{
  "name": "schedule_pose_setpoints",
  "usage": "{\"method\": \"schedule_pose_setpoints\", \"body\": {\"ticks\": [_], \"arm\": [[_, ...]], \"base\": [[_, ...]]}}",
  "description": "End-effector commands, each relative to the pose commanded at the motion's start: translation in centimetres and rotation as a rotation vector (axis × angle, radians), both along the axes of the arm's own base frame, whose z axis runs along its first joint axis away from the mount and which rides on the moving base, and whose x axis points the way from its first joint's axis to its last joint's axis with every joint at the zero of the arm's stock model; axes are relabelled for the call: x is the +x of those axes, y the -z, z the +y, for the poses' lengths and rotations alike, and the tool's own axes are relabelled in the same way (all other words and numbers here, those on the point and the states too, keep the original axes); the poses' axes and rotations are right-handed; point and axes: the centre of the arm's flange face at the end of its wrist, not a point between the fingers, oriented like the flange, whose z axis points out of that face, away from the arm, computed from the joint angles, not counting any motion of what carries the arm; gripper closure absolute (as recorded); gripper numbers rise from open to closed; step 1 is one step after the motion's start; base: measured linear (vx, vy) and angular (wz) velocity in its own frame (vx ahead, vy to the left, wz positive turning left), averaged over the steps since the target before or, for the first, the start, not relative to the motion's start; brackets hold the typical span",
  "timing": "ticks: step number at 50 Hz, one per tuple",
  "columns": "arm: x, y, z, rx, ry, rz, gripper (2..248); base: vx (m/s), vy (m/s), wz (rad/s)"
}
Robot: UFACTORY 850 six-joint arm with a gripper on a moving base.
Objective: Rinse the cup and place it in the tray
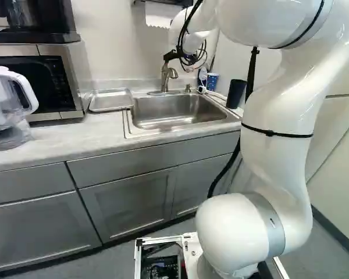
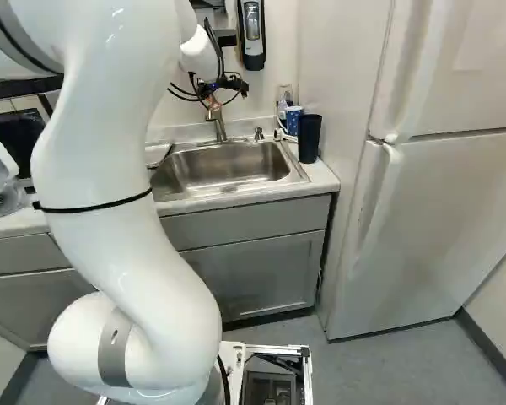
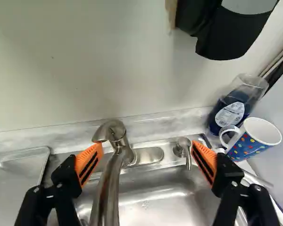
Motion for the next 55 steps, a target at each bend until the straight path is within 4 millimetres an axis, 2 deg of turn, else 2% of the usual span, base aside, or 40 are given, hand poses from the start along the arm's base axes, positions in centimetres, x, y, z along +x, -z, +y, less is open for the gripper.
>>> {"method": "schedule_pose_setpoints", "body": {"ticks": [32, 55], "arm": [[0.3, -0.1, 0.0, 0.001, 0.0, -0.011, 3], [1.8, -0.3, -0.2, 0.003, 0.005, -0.065, 3]], "base": [[0.0, 0.0, 0.0], [0.0, 0.0, 0.0]]}}
